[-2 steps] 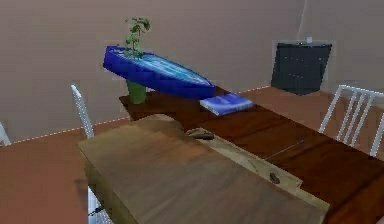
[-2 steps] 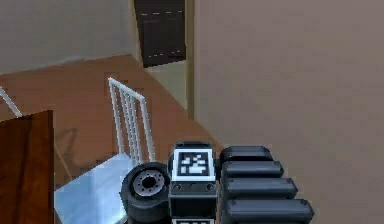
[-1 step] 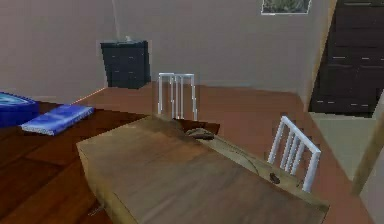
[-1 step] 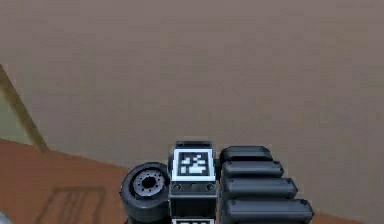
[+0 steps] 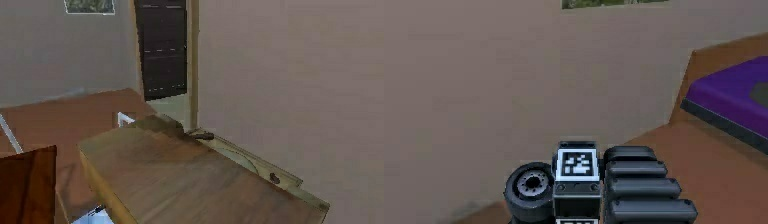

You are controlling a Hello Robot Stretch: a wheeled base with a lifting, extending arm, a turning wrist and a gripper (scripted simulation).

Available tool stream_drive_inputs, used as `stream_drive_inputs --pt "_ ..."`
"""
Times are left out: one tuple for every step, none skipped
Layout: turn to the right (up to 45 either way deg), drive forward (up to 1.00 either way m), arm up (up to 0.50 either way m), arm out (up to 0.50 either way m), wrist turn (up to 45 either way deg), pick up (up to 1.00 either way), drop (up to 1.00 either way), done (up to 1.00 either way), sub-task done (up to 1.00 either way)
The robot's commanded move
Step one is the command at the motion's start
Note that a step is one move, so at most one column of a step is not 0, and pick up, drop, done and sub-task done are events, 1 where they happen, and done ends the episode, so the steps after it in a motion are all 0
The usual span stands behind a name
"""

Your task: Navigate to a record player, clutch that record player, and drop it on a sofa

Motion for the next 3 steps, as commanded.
stream_drive_inputs --pt "12.0 0.0 0.0 0.0 0.0 0.0 0.0 0.0 0.0" --pt "3.0 0.0 0.0 0.0 0.0 0.0 0.0 0.0 0.0" --pt "0.0 0.6 0.0 0.0 0.0 0.0 0.0 0.0 0.0"
